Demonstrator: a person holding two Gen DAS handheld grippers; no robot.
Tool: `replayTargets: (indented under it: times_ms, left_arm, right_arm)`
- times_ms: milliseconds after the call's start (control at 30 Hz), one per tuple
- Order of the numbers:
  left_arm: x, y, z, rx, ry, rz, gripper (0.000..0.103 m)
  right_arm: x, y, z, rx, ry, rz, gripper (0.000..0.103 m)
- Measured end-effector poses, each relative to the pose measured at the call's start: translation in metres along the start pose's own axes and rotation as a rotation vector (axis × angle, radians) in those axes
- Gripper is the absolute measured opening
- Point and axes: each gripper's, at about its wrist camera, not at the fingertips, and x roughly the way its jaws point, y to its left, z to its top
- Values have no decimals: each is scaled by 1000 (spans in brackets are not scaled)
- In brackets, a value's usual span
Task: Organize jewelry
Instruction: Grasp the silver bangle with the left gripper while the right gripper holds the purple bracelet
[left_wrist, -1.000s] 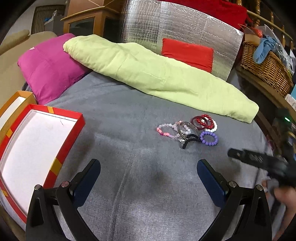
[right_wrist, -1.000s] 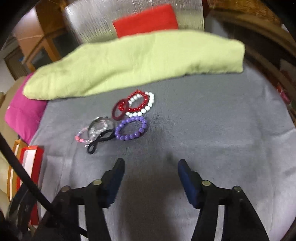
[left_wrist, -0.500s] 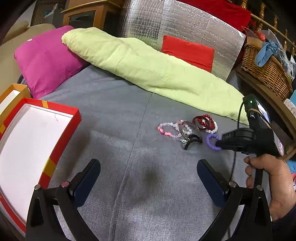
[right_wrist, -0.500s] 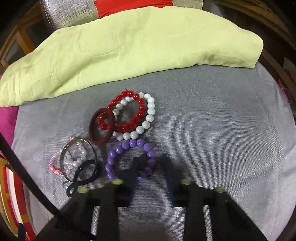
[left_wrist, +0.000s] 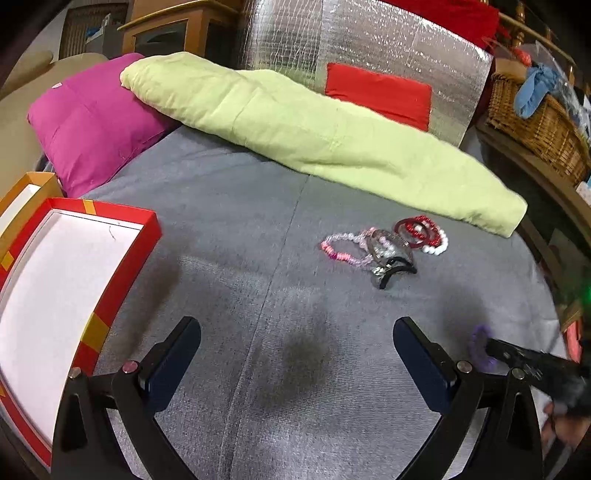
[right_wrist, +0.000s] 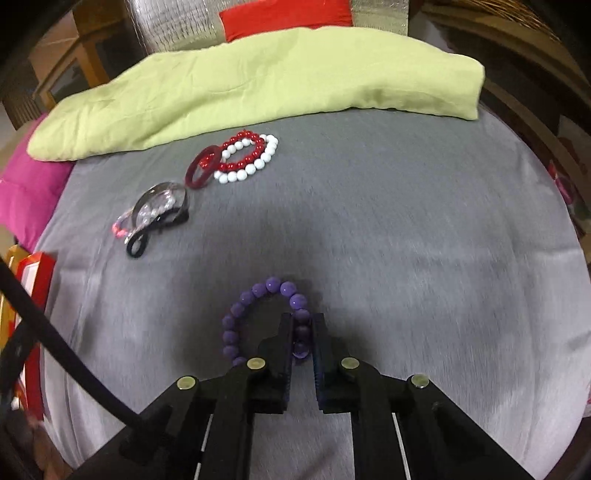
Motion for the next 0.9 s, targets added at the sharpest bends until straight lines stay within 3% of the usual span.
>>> replayTargets:
  times_ms: [133, 267, 467, 567, 633, 667, 733, 900]
  left_arm:
    - [12, -6, 7, -1, 59, -48, 103]
    - [28, -20, 38, -17, 75, -43, 103]
    - [78, -59, 72, 54, 159, 19, 86]
    - [101, -70, 75, 79, 213, 52, 57]
    - [114, -74, 75, 84, 261, 40, 20]
    - [118, -74, 74, 80, 278, 30, 11]
    - [113, -72, 73, 70, 263, 25, 5]
    - [71, -58, 65, 60, 183, -53, 4]
  right_arm:
    - [-10, -6, -15, 7, -48, 32, 10]
    - [-15, -12, -27, 11, -80, 62, 11]
    - [-17, -18, -28, 20, -80, 99, 10]
    - [-9, -19, -25, 38, -78, 122, 10]
    - [-7, -19, -25, 43, -78, 131, 10]
    - [-8, -20, -25, 45, -78, 134, 10]
    - [-6, -21, -23, 53, -77, 143, 10]
    - [-7, -23, -22, 71, -76, 161, 10]
